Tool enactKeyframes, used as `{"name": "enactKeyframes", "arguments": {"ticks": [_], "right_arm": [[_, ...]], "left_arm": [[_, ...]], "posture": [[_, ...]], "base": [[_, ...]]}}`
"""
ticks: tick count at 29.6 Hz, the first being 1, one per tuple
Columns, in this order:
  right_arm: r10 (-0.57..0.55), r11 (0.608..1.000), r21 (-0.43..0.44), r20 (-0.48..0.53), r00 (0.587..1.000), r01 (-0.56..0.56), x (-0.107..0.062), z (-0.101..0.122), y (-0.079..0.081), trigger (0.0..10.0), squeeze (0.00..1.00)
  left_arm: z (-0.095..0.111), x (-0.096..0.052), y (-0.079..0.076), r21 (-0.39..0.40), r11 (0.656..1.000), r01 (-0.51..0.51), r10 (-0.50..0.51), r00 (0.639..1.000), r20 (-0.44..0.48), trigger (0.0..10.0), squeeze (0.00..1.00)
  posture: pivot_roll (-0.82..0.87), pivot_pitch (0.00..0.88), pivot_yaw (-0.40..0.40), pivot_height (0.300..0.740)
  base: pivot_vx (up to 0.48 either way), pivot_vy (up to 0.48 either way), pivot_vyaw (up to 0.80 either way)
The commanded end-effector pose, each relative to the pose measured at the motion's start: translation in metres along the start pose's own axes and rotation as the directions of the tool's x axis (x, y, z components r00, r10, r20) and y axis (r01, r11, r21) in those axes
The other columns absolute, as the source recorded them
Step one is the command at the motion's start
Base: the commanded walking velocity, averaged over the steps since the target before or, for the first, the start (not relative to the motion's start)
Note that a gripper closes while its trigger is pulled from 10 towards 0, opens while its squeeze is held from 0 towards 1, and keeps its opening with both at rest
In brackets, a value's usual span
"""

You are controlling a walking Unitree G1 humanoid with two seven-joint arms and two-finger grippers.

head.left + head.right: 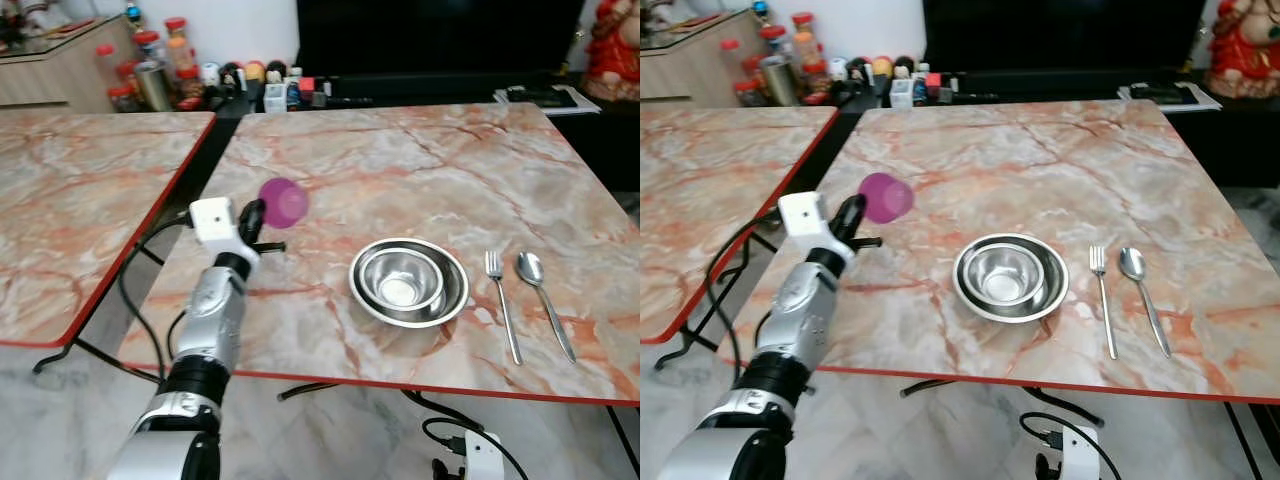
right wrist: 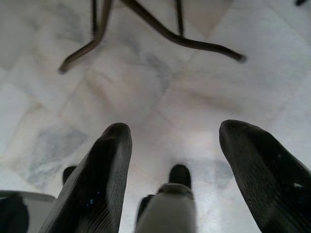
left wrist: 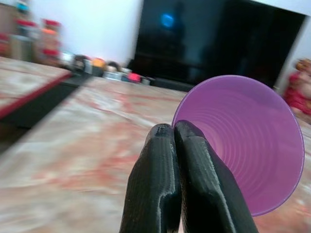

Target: Setting the table

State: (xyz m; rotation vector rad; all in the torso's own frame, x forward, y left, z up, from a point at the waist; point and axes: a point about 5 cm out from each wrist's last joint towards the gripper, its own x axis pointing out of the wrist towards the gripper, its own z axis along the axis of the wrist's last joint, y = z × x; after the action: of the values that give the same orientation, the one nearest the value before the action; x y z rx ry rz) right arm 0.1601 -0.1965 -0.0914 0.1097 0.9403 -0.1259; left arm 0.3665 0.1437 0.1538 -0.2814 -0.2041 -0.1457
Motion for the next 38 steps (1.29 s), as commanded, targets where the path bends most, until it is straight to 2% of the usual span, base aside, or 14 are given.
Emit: {"name": "enactKeyframes", "arguments": {"ticks": [1, 5, 7, 11, 13, 15, 19, 23, 26, 28, 32, 38], "right_arm": [[0.002, 1.0, 0.008, -0.007, 1.0, -0.002, 0.0, -0.002, 0.002, 10.0, 0.0], [0.001, 1.0, 0.012, -0.007, 1.0, -0.001, 0.0, -0.004, 0.003, 10.0, 0.0], [-0.001, 1.0, 0.016, -0.009, 1.0, 0.001, -0.001, -0.005, 0.004, 10.0, 0.0], [-0.002, 1.0, 0.019, -0.011, 1.0, 0.002, -0.001, -0.006, 0.004, 10.0, 0.0], [-0.003, 1.0, 0.024, -0.012, 1.0, 0.004, -0.001, -0.007, 0.005, 10.0, 0.0], [-0.005, 0.999, 0.035, -0.015, 1.0, 0.006, -0.002, -0.01, 0.006, 10.0, 0.0], [-0.01, 0.999, 0.047, -0.023, 1.0, 0.011, -0.003, -0.015, 0.006, 10.0, 0.0], [-0.019, 0.998, 0.064, -0.04, 0.999, 0.021, -0.007, -0.026, 0.006, 10.0, 0.0], [-0.026, 0.997, 0.072, -0.054, 0.998, 0.03, -0.009, -0.033, 0.005, 10.0, 0.0], [-0.027, 0.997, 0.077, -0.057, 0.998, 0.031, -0.01, -0.036, 0.006, 10.0, 0.0], [-0.029, 0.996, 0.086, -0.06, 0.998, 0.035, -0.011, -0.039, 0.006, 10.0, 0.0], [-0.03, 0.996, 0.087, -0.059, 0.998, 0.035, -0.011, -0.04, 0.006, 10.0, 0.0]], "left_arm": [[-0.002, 0.001, -0.002, -0.005, 1.0, 0.01, -0.01, 1.0, -0.023, 10.0, 0.0], [-0.003, 0.008, -0.005, -0.045, 0.998, 0.043, -0.046, 0.997, -0.068, 10.0, 0.0], [-0.004, 0.016, -0.013, -0.055, 0.993, 0.106, -0.112, 0.986, -0.125, 10.0, 0.0], [-0.005, 0.022, -0.019, -0.057, 0.988, 0.144, -0.151, 0.975, -0.164, 10.0, 0.0], [-0.005, 0.026, -0.023, -0.045, 0.987, 0.157, -0.163, 0.968, -0.19, 10.0, 0.0], [-0.004, 0.033, -0.031, 0.002, 0.986, 0.165, -0.16, 0.956, -0.248, 10.0, 0.0], [0.0, 0.042, -0.041, 0.047, 0.983, 0.177, -0.157, 0.947, -0.279, 10.0, 0.0], [0.003, 0.051, -0.052, 0.101, 0.982, 0.157, -0.111, 0.927, -0.359, 10.0, 0.0], [0.003, 0.054, -0.063, 0.137, 0.966, 0.221, -0.149, 0.902, -0.405, 10.0, 0.0], [0.0, 0.053, -0.064, 0.157, 0.959, 0.235, -0.146, 0.887, -0.438, 10.0, 0.0], [-0.01, 0.049, -0.065, 0.142, 0.961, 0.236, -0.132, 0.848, -0.513, 10.0, 0.0], [-0.013, 0.048, -0.063, 0.132, 0.974, 0.185, -0.089, 0.846, -0.525, 10.0, 0.0]], "posture": [[0.04, 0.0, 0.074, 0.74], [0.04, 0.0, 0.083, 0.74], [0.04, 0.0, 0.088, 0.74], [0.04, 0.0, 0.094, 0.74], [0.03, 0.0, 0.105, 0.74], [0.02, 0.0, 0.122, 0.74], [0.01, 0.0, 0.135, 0.74], [-0.01, 0.0, 0.165, 0.74], [-0.01, 0.0, 0.178, 0.74], [-0.02, 0.0, 0.186, 0.74], [-0.02, 0.0, 0.195, 0.74], [-0.01, 0.0, 0.19, 0.74]], "base": [[0.0, 0.0, 0.0], [0.0, 0.0, 0.0], [0.0, 0.0, 0.0], [0.0, 0.0, 0.0], [0.0, 0.0, 0.0], [0.0, 0.0, 0.0], [0.0, 0.0, 0.0], [0.0, 0.0, 0.0], [0.0, 0.0, 0.0], [0.0, 0.0, 0.0], [0.0, 0.0, 0.0], [0.0, 0.0, 0.0]]}}
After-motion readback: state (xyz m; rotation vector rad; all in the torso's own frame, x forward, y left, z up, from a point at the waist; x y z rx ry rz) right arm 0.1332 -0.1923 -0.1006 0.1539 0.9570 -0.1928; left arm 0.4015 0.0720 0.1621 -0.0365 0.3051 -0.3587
